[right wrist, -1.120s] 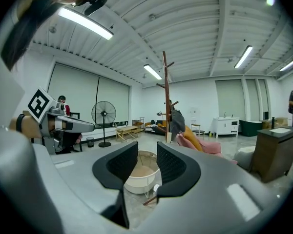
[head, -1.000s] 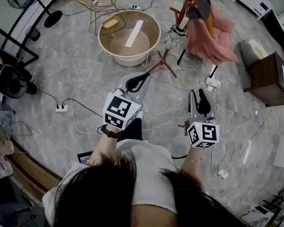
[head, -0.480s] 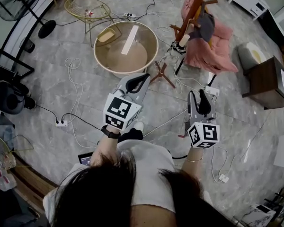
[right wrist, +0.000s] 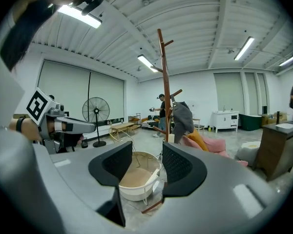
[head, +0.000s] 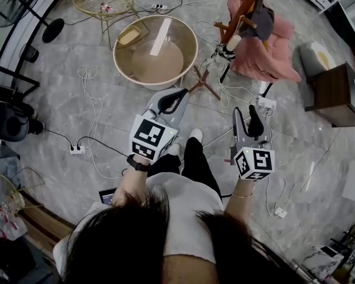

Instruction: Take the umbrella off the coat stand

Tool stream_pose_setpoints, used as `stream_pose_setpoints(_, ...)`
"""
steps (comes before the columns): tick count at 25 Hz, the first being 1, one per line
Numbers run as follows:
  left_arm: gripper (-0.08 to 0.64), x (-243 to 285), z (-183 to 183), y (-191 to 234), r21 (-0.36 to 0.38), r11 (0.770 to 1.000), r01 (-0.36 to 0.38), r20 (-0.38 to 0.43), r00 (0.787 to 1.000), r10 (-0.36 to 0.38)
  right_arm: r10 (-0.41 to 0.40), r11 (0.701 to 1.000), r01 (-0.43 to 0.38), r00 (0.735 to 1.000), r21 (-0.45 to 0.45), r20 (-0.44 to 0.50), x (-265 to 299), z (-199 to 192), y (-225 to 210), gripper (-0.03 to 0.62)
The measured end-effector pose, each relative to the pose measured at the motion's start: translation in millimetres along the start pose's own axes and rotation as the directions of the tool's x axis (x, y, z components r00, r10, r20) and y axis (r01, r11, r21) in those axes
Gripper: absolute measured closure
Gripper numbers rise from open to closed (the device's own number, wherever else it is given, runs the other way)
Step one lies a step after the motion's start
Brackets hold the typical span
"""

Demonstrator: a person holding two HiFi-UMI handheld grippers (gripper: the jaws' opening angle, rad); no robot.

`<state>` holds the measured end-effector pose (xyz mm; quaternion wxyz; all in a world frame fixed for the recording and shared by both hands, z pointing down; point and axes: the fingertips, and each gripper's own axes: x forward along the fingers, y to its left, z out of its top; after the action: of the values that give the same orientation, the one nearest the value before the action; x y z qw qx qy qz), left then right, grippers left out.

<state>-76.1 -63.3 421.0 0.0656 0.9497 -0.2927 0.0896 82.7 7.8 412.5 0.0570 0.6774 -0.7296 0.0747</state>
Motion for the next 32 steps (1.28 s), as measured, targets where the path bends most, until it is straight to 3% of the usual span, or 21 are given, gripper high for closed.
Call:
stream_pose_setpoints(9,0.502,72,13,12,0.015,1.000,-0.003,-0.009,1.000,0.004,0.046,0.999,-0.046,0.999,0.017,-0.004,56,3,-48,0.400)
stream_pose_setpoints(17,0.502,142,51,41,0.024,0.999,-0.048,0.033,0.998,0.047,0.105,0.994,-0.105,0.994,-0.002,0.008,122,27,-91,0.390)
stream_pose_setpoints(32,0.502,190,74,73,0.026,0.991,-0.134,0.066,0.989,0.132,0.186,0.981,-0.184,0.982,-0.060,0.019,190,33,-113,0.376)
